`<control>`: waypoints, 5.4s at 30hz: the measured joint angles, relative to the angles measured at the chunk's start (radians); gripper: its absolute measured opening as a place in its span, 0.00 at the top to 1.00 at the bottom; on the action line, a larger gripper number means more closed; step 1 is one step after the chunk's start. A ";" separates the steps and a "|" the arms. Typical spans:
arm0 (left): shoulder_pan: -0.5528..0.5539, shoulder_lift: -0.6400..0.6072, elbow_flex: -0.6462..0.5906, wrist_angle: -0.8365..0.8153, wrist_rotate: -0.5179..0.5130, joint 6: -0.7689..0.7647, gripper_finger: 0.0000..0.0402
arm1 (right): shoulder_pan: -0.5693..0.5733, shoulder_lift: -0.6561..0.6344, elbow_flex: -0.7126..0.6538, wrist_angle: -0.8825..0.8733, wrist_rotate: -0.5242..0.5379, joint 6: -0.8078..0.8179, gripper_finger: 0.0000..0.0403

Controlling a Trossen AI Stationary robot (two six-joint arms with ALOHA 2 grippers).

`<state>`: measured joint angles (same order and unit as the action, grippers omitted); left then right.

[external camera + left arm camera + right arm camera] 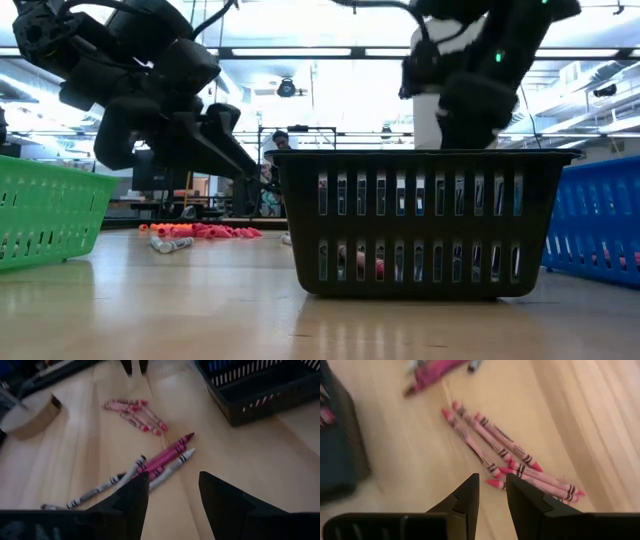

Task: Sort crayons
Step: Put the pink crayon into the black bin

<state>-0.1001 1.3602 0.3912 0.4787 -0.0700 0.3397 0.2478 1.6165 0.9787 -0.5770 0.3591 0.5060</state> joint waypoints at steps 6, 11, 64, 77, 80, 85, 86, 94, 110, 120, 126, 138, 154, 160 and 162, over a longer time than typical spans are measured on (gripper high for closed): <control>0.006 0.000 0.000 0.085 0.000 0.048 0.54 | -0.044 0.049 0.000 -0.035 -0.029 -0.258 0.73; 0.014 0.000 0.000 0.126 -0.003 0.000 0.54 | -0.087 0.050 0.000 -0.074 -0.094 -0.320 0.73; 0.012 0.000 0.000 0.287 -0.037 -0.433 0.54 | -0.201 0.171 0.077 -0.206 -0.214 -1.008 0.74; 0.012 0.000 0.000 0.285 -0.036 -0.430 0.54 | -0.229 0.171 0.072 -0.155 -0.238 -1.045 0.74; 0.012 0.000 0.000 0.276 -0.036 -0.431 0.54 | -0.239 0.170 0.049 -0.137 -0.281 -1.049 0.74; 0.012 0.000 0.000 0.271 -0.036 -0.431 0.54 | -0.243 0.168 0.043 -0.145 -0.290 -1.038 0.74; 0.012 0.000 0.000 0.271 -0.036 -0.431 0.54 | -0.243 0.168 0.042 -0.148 -0.294 -1.035 0.74; 0.012 0.000 0.000 0.269 -0.035 -0.431 0.54 | -0.243 0.168 0.041 -0.155 -0.312 -0.999 0.80; 0.012 0.000 0.000 0.267 -0.033 -0.431 0.54 | -0.203 0.174 0.158 -0.325 -0.315 -0.901 0.91; 0.012 0.000 0.000 0.256 -0.040 -0.426 0.54 | -0.084 0.172 0.372 -0.355 -0.333 -0.866 0.91; 0.012 0.000 0.000 0.247 -0.041 -0.425 0.54 | -0.021 0.171 0.410 -0.243 -0.411 -0.864 0.91; 0.012 0.000 0.000 0.243 -0.042 -0.434 0.54 | 0.099 0.235 0.411 -0.034 -0.431 -0.864 0.91; 0.012 0.000 0.000 0.225 -0.043 -0.434 0.54 | 0.139 0.396 0.411 -0.005 -0.349 -0.895 0.85; 0.012 0.000 0.000 0.225 -0.043 -0.433 0.54 | 0.143 0.386 0.411 -0.004 -0.318 -0.911 0.79; 0.012 0.000 0.000 0.226 -0.043 -0.433 0.54 | 0.143 0.376 0.411 -0.019 -0.297 -0.915 0.78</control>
<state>-0.0879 1.3602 0.3912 0.7043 -0.1135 -0.0937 0.3912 1.9924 1.3895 -0.5963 0.0624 -0.4093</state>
